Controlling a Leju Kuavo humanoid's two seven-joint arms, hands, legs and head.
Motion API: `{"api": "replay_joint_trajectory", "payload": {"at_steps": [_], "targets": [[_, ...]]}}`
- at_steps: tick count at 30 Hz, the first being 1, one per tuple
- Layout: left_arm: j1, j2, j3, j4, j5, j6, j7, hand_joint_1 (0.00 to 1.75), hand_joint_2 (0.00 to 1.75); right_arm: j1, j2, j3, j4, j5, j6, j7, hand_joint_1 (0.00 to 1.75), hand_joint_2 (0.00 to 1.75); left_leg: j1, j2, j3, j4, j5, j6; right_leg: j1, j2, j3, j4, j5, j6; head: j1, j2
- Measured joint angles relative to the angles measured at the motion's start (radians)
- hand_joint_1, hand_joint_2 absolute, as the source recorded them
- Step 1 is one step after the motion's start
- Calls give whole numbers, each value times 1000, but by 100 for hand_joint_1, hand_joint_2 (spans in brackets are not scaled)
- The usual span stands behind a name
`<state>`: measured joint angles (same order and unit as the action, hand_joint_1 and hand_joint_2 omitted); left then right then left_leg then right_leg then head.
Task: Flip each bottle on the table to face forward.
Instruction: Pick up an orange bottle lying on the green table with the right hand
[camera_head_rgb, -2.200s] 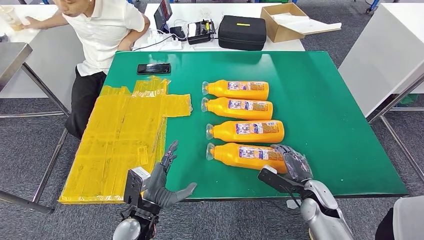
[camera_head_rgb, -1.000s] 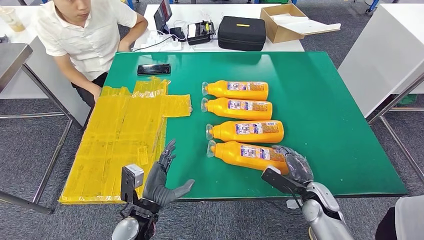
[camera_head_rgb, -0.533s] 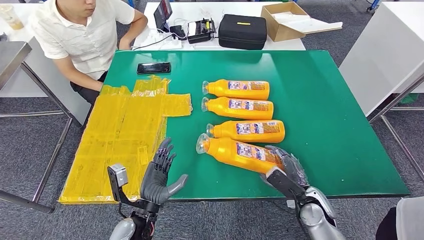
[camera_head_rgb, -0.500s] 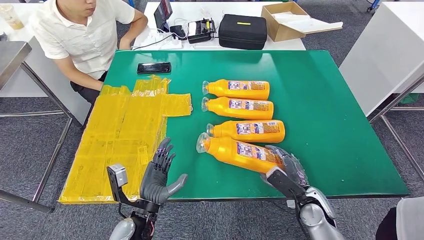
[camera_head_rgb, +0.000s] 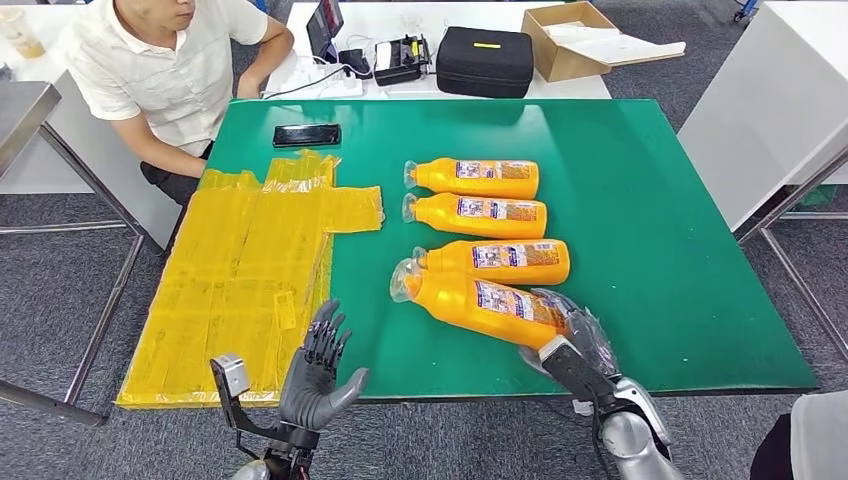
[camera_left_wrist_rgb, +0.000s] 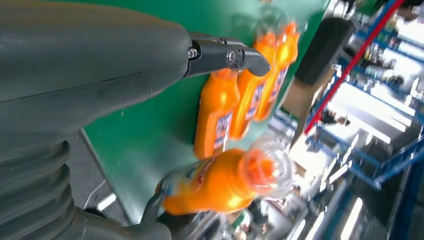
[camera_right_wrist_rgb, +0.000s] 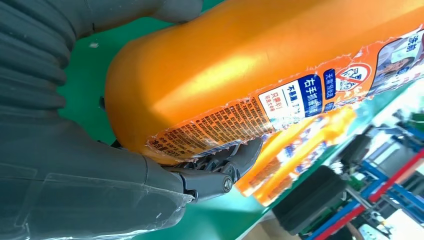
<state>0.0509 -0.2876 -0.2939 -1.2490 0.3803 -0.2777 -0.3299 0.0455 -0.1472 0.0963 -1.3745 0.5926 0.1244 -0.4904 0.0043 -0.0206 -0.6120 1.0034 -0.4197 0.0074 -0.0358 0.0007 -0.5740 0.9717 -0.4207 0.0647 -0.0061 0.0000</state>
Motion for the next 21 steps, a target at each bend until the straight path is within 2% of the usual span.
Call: {"api": "replay_joint_trajectory", "payload": {"at_steps": [6,11,14,21], "targets": [[-20,4,-33,43,8,-60,-23,0,175,-26,33,12,2,-17,18,-23,175,175,0,0,0,0,0,0,0,0,0,0,0,0,0,0],[-34,7,-51,58,-100,-14,-64,0,175,-29,48,23,3,-19,19,-23,175,175,0,0,0,0,0,0,0,0,0,0,0,0,0,0],[-58,6,-55,59,-187,-3,-59,0,175,-28,57,40,1,-22,19,-24,175,175,0,0,0,0,0,0,0,0,0,0,0,0,0,0],[-82,2,-55,67,-202,-18,-50,0,175,-29,70,70,0,-25,19,-25,175,175,0,0,0,0,0,0,0,0,0,0,0,0,0,0]]}}
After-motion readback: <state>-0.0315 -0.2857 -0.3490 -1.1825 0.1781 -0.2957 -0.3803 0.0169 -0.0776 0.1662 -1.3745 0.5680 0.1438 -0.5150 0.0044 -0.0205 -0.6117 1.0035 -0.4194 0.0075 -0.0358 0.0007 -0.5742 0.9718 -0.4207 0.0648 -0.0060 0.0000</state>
